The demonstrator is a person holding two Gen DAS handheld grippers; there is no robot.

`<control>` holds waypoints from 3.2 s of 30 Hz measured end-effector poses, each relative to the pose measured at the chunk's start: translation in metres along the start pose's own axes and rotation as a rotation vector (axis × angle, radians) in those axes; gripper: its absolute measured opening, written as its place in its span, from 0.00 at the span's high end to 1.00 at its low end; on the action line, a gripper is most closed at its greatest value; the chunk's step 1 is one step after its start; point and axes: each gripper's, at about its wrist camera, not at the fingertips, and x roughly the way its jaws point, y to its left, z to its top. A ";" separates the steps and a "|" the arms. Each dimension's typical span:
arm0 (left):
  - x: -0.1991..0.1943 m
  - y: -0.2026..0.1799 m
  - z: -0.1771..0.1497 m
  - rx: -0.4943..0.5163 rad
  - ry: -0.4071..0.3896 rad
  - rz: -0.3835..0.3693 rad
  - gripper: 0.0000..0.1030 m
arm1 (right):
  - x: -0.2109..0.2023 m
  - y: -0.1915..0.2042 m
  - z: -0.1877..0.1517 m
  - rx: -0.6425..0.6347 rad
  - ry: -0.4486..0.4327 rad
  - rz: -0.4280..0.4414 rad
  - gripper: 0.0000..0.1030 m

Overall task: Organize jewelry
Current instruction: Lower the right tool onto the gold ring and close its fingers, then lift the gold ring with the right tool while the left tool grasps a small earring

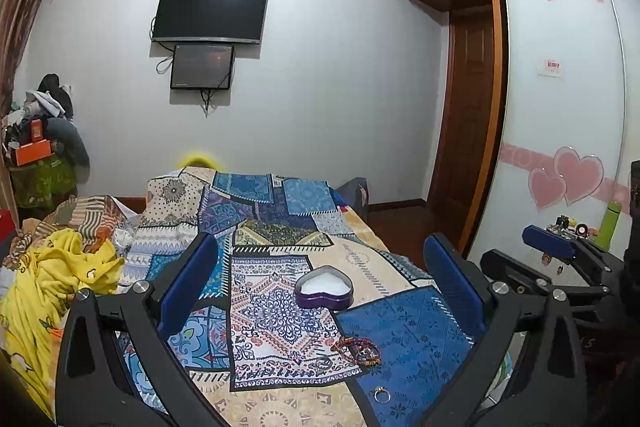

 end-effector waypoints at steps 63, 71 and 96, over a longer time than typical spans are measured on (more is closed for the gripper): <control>0.165 0.021 -0.145 0.073 0.742 -0.209 0.79 | 0.120 -0.007 -0.086 0.043 0.629 0.220 0.68; 0.164 0.018 -0.148 0.071 0.729 -0.211 0.92 | 0.115 0.006 -0.091 -0.029 0.631 0.249 0.68; 0.135 0.014 -0.107 0.075 0.605 -0.193 0.92 | 0.116 0.007 -0.087 -0.082 0.580 0.215 0.91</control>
